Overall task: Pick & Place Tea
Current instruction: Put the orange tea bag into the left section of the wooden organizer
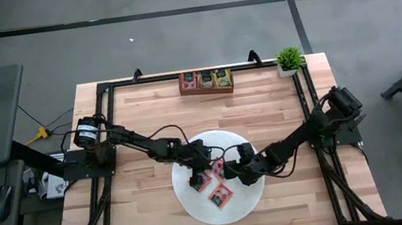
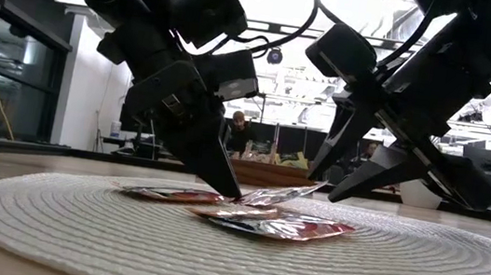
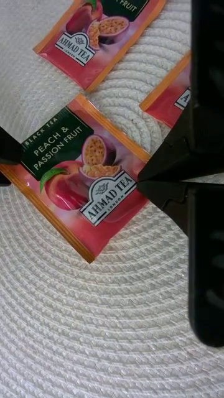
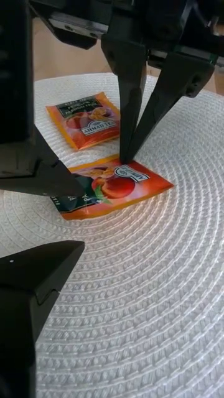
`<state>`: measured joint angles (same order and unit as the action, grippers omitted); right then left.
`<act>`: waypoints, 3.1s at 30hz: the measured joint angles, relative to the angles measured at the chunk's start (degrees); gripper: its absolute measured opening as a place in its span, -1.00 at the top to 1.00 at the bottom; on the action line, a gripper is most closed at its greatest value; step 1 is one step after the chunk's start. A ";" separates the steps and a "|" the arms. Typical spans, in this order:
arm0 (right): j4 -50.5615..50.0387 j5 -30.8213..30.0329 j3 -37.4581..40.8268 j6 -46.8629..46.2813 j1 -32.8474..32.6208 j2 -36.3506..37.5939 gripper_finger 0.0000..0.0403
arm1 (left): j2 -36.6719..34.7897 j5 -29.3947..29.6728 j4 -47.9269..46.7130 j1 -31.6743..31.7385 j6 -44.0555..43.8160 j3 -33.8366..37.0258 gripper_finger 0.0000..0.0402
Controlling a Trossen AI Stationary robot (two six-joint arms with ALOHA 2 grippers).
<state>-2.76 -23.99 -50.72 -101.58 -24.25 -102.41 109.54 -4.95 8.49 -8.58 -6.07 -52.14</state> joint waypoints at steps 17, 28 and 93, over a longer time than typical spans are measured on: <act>9.28 1.27 -0.04 0.03 0.70 -5.60 0.62 | 0.00 -0.61 -0.24 -0.02 0.44 0.04 1.00; 9.49 2.01 -0.02 1.55 0.79 -4.95 0.96 | -0.01 -0.94 -0.17 -0.02 0.58 0.04 1.00; -43.83 37.87 -3.61 106.47 51.37 30.21 1.00 | -19.43 -30.88 -1.29 28.52 18.55 -11.38 1.00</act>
<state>-46.59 13.88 -54.33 4.89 27.12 -72.20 90.10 -35.83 7.21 19.94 12.48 -63.52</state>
